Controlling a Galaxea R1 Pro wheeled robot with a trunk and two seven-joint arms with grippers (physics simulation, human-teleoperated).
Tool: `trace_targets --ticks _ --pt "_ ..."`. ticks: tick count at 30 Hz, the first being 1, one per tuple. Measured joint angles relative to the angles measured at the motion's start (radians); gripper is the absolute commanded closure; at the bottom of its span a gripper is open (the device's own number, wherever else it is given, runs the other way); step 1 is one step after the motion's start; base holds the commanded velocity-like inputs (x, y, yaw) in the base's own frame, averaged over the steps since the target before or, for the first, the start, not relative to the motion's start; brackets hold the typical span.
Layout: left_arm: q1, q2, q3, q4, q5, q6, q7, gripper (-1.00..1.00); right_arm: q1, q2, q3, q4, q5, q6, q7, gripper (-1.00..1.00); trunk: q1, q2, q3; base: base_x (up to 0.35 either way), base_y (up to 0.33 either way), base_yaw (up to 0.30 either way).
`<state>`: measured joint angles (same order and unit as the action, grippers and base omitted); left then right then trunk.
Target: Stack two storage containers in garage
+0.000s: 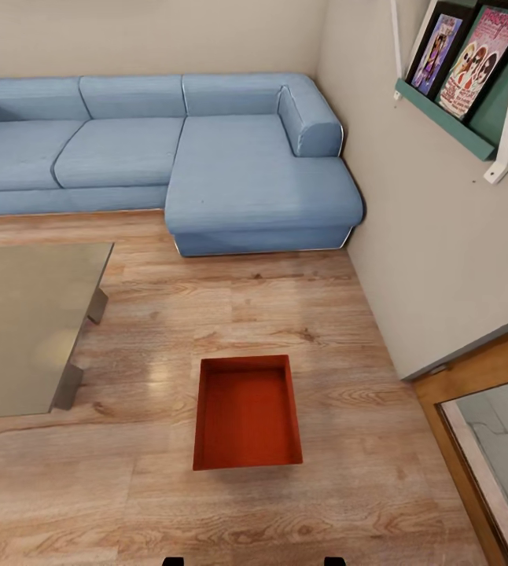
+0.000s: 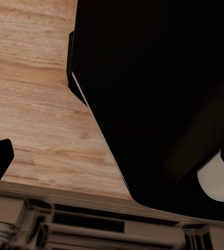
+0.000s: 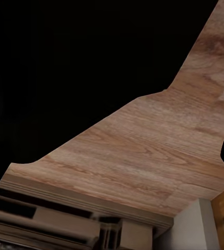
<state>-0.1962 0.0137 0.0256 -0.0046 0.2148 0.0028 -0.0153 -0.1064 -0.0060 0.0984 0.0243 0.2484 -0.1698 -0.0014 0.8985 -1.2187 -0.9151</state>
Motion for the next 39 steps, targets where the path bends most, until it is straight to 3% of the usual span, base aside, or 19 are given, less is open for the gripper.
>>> trace_targets --ticks 31,35,39 --pt "0.0 0.001 0.004 0.0 0.004 0.001 0.005 -1.0 0.0 0.0 -0.001 -0.005 -0.003 -0.003 -0.016 -1.0 0.0 0.0 0.0 0.0 0.0 0.0" --pt "0.0 0.001 0.0 -0.007 -0.005 0.002 0.009 -1.0 -0.001 -0.002 -0.003 -0.103 -0.006 0.006 -0.071 -1.0 0.0 0.0 0.0 0.0 0.0 0.0" --pt "-0.003 0.017 -0.006 -0.136 -0.01 0.027 0.004 -1.0 0.001 -0.003 -0.007 -0.269 -0.017 0.129 -0.091 -1.0 0.0 0.0 0.0 0.0 0.0 0.0"
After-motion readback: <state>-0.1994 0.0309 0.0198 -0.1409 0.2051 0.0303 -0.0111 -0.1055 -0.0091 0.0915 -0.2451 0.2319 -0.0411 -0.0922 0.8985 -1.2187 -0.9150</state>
